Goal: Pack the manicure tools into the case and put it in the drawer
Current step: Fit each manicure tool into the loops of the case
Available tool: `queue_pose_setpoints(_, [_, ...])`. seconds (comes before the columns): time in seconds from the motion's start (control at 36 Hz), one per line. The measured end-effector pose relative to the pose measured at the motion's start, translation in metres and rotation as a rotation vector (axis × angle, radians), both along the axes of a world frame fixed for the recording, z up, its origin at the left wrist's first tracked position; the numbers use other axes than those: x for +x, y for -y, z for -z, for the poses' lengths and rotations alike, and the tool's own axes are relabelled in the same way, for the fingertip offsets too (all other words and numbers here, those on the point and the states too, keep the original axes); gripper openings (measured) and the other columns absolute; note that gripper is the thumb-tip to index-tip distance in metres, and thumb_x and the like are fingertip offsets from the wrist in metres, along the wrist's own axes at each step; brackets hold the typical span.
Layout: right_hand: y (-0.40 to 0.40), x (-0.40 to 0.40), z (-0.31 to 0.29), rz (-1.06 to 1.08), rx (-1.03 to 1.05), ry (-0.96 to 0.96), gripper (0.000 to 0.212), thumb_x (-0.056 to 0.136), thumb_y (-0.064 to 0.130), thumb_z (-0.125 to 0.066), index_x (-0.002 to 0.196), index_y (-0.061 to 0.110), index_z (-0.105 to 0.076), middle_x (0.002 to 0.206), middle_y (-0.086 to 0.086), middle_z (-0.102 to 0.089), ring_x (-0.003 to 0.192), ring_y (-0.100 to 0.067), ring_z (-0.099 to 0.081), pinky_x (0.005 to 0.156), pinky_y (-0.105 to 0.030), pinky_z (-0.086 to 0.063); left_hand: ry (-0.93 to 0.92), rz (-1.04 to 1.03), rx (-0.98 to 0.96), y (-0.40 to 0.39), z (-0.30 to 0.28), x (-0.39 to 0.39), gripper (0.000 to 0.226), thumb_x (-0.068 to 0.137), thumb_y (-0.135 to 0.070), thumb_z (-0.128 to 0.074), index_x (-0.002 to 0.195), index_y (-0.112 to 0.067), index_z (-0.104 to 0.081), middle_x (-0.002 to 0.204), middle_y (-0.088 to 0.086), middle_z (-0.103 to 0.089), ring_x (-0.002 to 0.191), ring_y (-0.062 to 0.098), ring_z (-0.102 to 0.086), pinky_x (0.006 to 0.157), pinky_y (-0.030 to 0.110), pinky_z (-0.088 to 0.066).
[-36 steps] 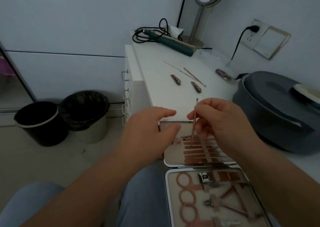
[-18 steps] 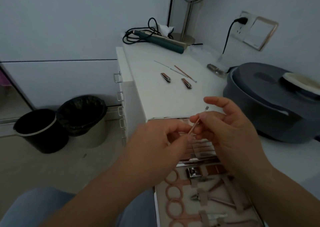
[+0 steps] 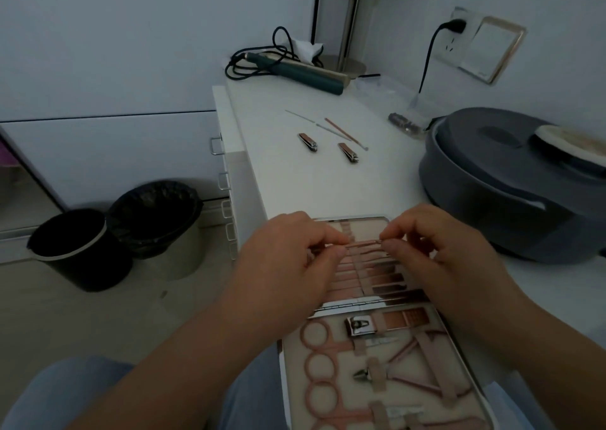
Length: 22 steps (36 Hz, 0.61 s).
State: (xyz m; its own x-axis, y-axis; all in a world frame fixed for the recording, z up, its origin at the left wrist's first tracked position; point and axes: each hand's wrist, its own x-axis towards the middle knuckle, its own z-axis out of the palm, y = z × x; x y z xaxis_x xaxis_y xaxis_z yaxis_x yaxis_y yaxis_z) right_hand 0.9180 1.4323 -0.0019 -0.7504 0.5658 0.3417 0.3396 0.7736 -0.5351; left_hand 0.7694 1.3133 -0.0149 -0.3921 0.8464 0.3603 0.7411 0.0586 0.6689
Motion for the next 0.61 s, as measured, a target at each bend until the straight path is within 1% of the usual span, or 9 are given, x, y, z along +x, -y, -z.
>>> queue_pose_setpoints(0.06, [-0.006,0.003,0.001,0.035,0.005,0.018,0.007,0.079,0.031,-0.051,0.075,0.033,-0.056,0.077,0.015,-0.055,0.077,-0.003,-0.050,0.065,-0.008,-0.039,-0.011,-0.002,-0.021,-0.002,0.000,-0.002,0.016,0.081,-0.032,-0.059,0.095,-0.032,-0.066,0.077,-0.023,-0.051,0.082,0.000,-0.049,0.072,0.008,-0.033])
queue_pose_setpoints(0.14, [-0.019,0.011,0.003,0.095,-0.004,0.056,0.015,0.084,0.022,-0.055,0.074,0.033,-0.054,0.077,0.014,-0.054,0.077,0.002,-0.049,0.063,-0.005,-0.039,-0.030,-0.005,-0.064,-0.005,0.002,-0.007,0.025,0.081,-0.033,-0.058,0.105,-0.033,-0.061,0.089,-0.023,-0.048,0.089,-0.003,-0.043,0.079,0.013,-0.032])
queue_pose_setpoints(0.19, [-0.027,0.016,0.002,0.131,0.006,0.062,0.019,0.085,0.019,-0.057,0.072,0.033,-0.054,0.077,0.012,-0.053,0.076,0.003,-0.048,0.062,-0.002,-0.036,-0.053,-0.006,-0.080,-0.006,0.003,-0.009,0.026,0.081,-0.032,-0.058,0.107,-0.031,-0.061,0.098,-0.019,-0.049,0.097,-0.001,-0.042,0.085,0.018,-0.032])
queue_pose_setpoints(0.25, [-0.031,0.020,0.001,0.154,0.011,0.078,0.018,0.085,0.020,-0.057,0.073,0.033,-0.053,0.077,0.012,-0.053,0.076,0.003,-0.048,0.060,-0.004,-0.037,-0.091,-0.024,-0.074,-0.008,0.005,-0.009,0.026,0.082,-0.031,-0.058,0.107,-0.028,-0.062,0.103,-0.014,-0.052,0.101,0.002,-0.042,0.089,0.019,-0.029])
queue_pose_setpoints(0.31, [-0.032,0.022,0.003,0.152,0.046,0.104,0.018,0.085,0.020,-0.057,0.072,0.033,-0.053,0.077,0.013,-0.052,0.076,0.002,-0.048,0.061,-0.004,-0.036,-0.138,-0.036,-0.075,-0.009,0.006,-0.009,0.029,0.079,-0.033,-0.055,0.104,-0.024,-0.065,0.107,-0.007,-0.059,0.104,0.009,-0.047,0.090,0.022,-0.028])
queue_pose_setpoints(0.36, [-0.031,0.020,0.006,0.147,0.081,0.117,0.019,0.084,0.019,-0.057,0.073,0.033,-0.052,0.077,0.013,-0.051,0.078,0.003,-0.047,0.064,-0.002,-0.034,-0.154,-0.039,-0.093,-0.009,0.006,-0.007,0.035,0.074,-0.036,-0.050,0.103,-0.024,-0.066,0.110,-0.006,-0.062,0.107,0.013,-0.049,0.088,0.021,-0.024])
queue_pose_setpoints(0.42, [-0.031,0.019,0.009,0.145,0.096,0.134,0.020,0.085,0.018,-0.056,0.073,0.033,-0.051,0.078,0.012,-0.051,0.079,0.003,-0.048,0.065,-0.005,-0.036,-0.148,-0.033,-0.109,-0.009,0.007,-0.007,0.038,0.074,-0.038,-0.048,0.106,-0.026,-0.065,0.114,-0.007,-0.060,0.111,0.012,-0.046,0.086,0.019,-0.019])
queue_pose_setpoints(0.53, [-0.031,0.019,0.009,0.128,0.105,0.155,0.019,0.083,0.018,-0.056,0.071,0.033,-0.051,0.077,0.012,-0.051,0.079,0.003,-0.047,0.064,-0.005,-0.035,-0.141,-0.031,-0.121,-0.008,0.011,-0.009,0.038,0.076,-0.038,-0.051,0.111,-0.027,-0.062,0.128,-0.007,-0.054,0.121,0.013,-0.042,0.096,0.027,-0.022])
queue_pose_setpoints(0.61, [-0.032,0.020,0.008,0.119,0.099,0.166,0.018,0.083,0.017,-0.057,0.072,0.030,-0.053,0.076,0.011,-0.051,0.078,0.003,-0.047,0.065,-0.003,-0.034,-0.160,-0.033,-0.126,-0.009,0.011,-0.008,0.043,0.073,-0.041,-0.046,0.112,-0.028,-0.062,0.127,-0.008,-0.055,0.119,0.012,-0.044,0.092,0.022,-0.019])
